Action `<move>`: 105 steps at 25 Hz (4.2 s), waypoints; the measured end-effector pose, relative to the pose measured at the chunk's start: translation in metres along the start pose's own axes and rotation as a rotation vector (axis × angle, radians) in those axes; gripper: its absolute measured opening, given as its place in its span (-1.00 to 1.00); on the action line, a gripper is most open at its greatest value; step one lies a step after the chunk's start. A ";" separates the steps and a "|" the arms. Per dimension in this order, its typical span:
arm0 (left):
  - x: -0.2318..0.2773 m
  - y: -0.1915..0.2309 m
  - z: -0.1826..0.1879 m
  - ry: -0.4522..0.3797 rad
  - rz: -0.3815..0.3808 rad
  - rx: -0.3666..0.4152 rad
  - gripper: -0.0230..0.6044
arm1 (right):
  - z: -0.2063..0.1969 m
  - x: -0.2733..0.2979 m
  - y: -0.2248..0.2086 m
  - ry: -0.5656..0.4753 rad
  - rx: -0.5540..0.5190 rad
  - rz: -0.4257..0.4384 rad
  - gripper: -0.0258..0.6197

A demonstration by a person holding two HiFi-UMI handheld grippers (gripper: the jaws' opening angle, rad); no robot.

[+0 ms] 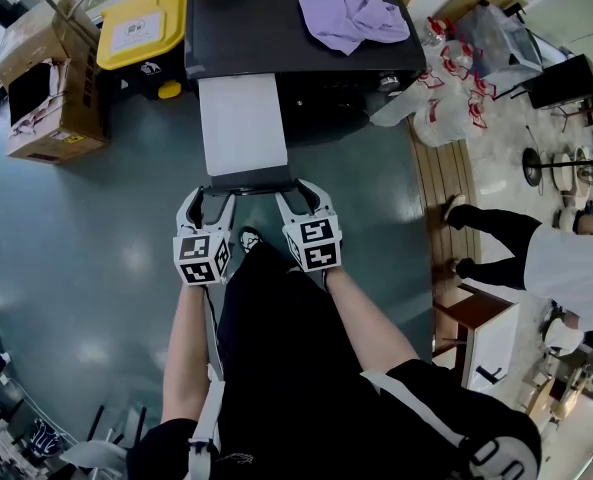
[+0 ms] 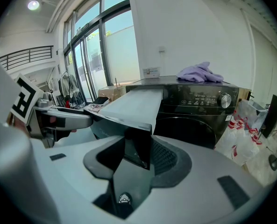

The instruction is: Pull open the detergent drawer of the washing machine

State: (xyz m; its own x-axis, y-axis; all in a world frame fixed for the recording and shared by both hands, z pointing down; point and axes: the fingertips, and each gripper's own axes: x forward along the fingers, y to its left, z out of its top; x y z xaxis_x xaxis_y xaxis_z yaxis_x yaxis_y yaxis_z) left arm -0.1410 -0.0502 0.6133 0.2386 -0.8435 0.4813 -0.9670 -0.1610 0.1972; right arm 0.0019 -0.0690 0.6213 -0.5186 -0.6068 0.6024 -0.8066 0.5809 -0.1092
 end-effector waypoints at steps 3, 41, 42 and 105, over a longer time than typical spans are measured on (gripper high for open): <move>0.000 -0.001 -0.002 0.003 0.001 0.002 -0.06 | -0.002 0.001 0.000 -0.002 0.002 0.002 -0.38; -0.052 -0.095 -0.065 0.142 0.008 -0.088 -0.54 | -0.053 -0.078 0.000 0.039 0.022 0.008 -0.70; -0.057 -0.099 -0.063 0.141 0.004 -0.081 -0.64 | -0.054 -0.084 0.000 0.036 0.021 0.002 -0.77; -0.259 -0.098 0.315 -0.542 -0.101 0.181 -0.86 | 0.292 -0.274 0.108 -0.552 -0.221 -0.082 -0.90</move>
State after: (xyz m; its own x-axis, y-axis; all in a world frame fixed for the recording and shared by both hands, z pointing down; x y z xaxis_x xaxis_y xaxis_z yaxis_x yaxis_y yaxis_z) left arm -0.1360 0.0227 0.1998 0.2965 -0.9538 -0.0482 -0.9531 -0.2987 0.0476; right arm -0.0263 0.0018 0.2137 -0.5758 -0.8120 0.0955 -0.8027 0.5836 0.1226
